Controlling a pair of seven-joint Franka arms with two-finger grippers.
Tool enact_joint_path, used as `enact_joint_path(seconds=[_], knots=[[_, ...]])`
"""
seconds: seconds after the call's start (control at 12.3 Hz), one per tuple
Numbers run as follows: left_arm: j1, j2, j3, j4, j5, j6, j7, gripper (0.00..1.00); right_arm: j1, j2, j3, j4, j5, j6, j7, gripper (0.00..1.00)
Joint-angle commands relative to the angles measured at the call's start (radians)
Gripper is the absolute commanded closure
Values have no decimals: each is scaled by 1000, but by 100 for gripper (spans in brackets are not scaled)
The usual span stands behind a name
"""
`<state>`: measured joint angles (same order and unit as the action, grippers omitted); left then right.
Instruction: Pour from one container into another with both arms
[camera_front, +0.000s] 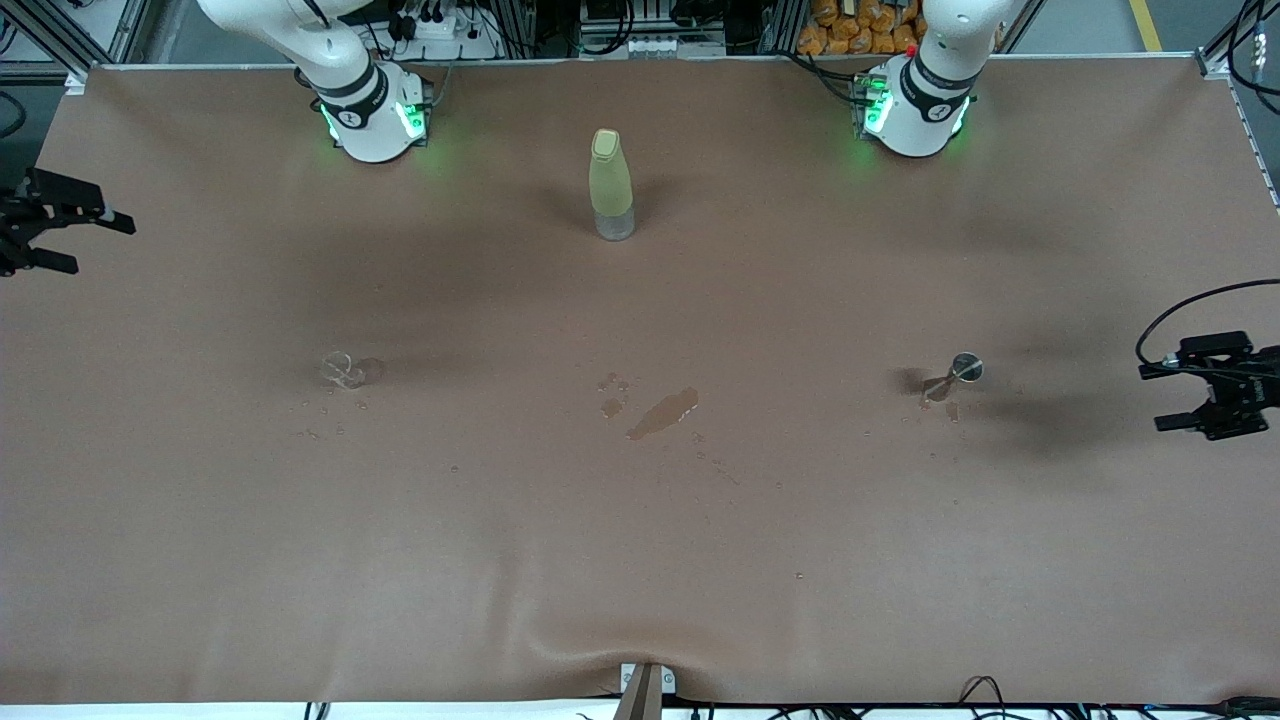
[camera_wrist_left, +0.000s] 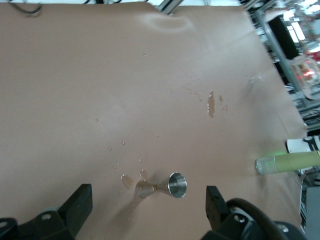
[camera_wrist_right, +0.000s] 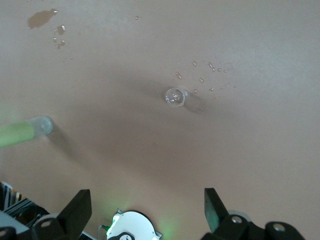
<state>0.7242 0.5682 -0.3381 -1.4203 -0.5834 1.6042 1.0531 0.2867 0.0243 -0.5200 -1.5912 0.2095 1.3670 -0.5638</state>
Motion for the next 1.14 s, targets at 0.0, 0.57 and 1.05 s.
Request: enact_joint_path(seconds=[0.0,0.57,1.05], knots=[[-38,-103,1,-20,121,-1,-137,0,-15,-53,104,2,-76,6,181,0],[-199,-244,52,-19,373,2,-539,0,-176,-63,356,4,-147,26,367,0],[-509,-387,279,-28,379,2,-786,0,-356,-64,511,2,-168,31,415,0]])
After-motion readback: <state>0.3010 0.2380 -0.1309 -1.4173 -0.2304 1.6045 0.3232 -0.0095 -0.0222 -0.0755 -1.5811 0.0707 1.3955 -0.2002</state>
